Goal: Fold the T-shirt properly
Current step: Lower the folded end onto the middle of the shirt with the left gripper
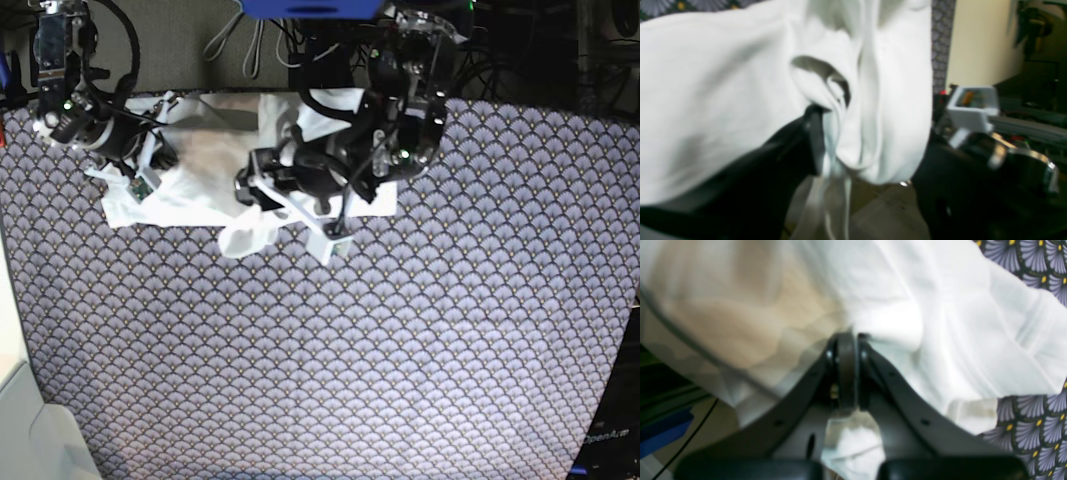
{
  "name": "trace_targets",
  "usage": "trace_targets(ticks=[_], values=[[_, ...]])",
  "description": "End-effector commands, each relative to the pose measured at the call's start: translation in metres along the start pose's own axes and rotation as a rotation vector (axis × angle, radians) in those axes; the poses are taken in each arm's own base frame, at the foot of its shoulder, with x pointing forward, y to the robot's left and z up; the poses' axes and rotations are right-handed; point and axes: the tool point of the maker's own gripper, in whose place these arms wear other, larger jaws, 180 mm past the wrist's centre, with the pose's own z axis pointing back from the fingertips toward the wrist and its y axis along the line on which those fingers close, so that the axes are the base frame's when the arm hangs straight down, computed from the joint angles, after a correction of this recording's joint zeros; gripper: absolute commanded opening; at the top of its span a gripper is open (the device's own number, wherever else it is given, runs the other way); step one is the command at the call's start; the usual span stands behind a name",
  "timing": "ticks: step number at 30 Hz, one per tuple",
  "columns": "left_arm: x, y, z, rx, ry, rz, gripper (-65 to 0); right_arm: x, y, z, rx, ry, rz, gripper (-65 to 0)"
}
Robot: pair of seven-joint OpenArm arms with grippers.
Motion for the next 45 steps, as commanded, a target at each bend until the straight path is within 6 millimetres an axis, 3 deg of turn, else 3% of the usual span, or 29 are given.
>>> trace_targets(ticks=[1, 7, 15, 19, 23, 32, 41, 45], values=[[0.009, -0.001, 0.004, -0.004, -0.027, -0.006, -38.9, 0.009, -0.006, 0.004, -0.013, -0.032, 0.009, -65.0], [0.007, 0.016, 0.007, 0.039, -0.016, -0.035, -39.0, 0.01, -0.005, 0.004, -0.011, -0.035, 0.006, -65.0], [0.006, 0.031, 0.011, 0.075, -0.009, -0.056, -49.9, 0.009, -0.004, 0.004, -0.009, -0.034, 0.004, -65.0], [0.003, 0.026, 0.01, 0.06, 0.003, -0.066, -44.6, 0.008, -0.003, 0.003, -0.007, -0.032, 0.002, -65.0], [-0.007, -0.001, 0.005, -0.024, 0.05, -0.103, -35.1, 0.008, -0.002, 0.004, -0.007, -0.032, 0.003, -65.0], [-0.022, -0.025, 0.011, -0.16, 0.172, -0.161, -33.8, 0.007, -0.002, 0.004, -0.006, -0.031, 0.002, -65.0], [-0.021, -0.01, 0.014, -0.127, 0.182, -0.16, -33.8, 0.007, -0.002, 0.004, -0.005, -0.03, 0.002, -65.0], [-0.019, 0.003, 0.005, 0.037, 0.133, -0.258, -33.8, 0.006, -0.001, 0.004, -0.005, -0.029, 0.001, -65.0]])
